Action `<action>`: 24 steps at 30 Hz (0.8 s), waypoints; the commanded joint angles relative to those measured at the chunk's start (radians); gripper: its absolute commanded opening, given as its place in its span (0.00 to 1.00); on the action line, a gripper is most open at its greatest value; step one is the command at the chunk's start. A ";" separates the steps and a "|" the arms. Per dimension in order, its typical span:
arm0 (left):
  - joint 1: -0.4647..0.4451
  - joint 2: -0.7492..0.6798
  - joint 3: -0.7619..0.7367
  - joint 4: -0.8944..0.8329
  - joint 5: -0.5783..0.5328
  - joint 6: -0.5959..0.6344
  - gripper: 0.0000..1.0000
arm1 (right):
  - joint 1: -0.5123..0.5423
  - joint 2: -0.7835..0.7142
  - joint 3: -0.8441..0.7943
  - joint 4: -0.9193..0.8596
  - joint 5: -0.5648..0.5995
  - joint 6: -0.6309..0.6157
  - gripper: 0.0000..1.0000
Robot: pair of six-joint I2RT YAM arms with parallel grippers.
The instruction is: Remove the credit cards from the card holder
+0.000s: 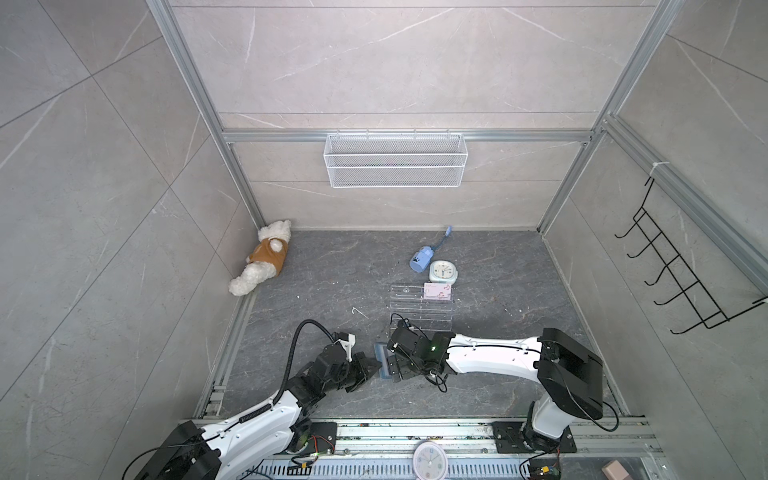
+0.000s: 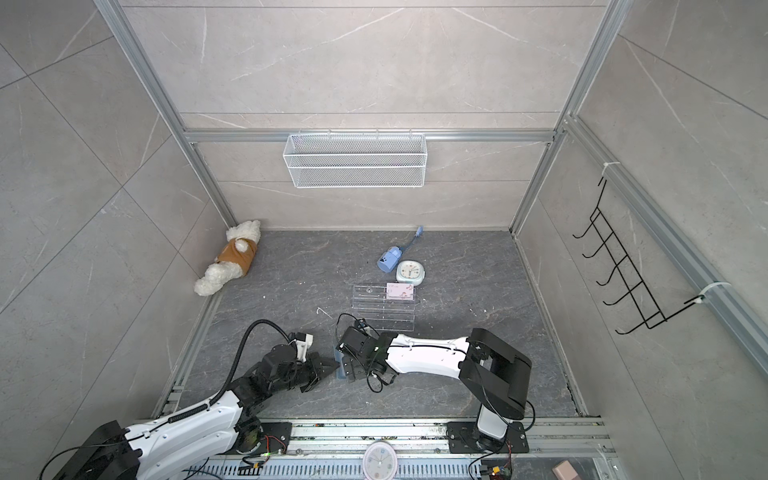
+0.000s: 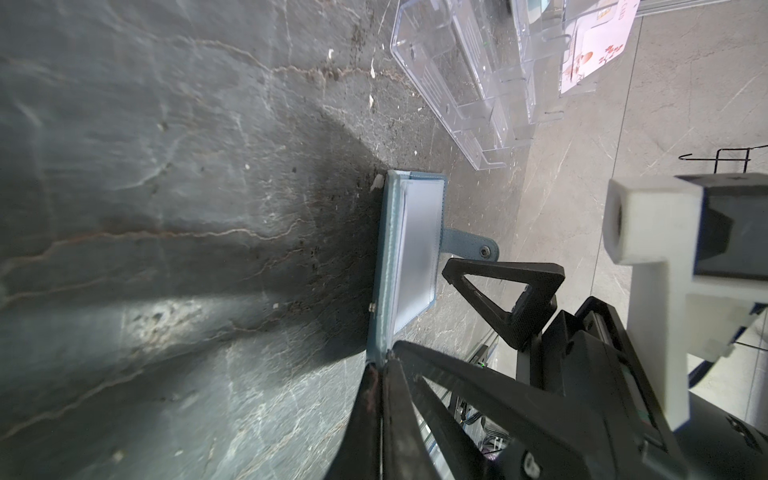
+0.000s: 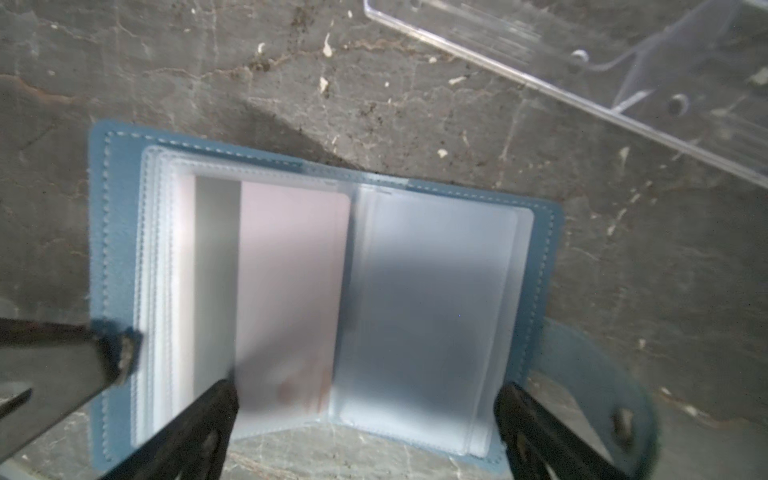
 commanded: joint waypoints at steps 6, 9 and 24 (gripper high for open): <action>-0.006 -0.014 0.007 0.021 -0.004 0.030 0.00 | -0.001 -0.107 -0.042 0.059 -0.043 0.027 0.99; -0.006 -0.013 0.008 0.022 -0.003 0.032 0.00 | -0.001 -0.097 -0.029 0.066 -0.084 0.031 0.99; -0.008 -0.005 0.018 0.023 -0.006 0.035 0.00 | 0.000 -0.022 -0.016 0.096 -0.126 0.041 0.99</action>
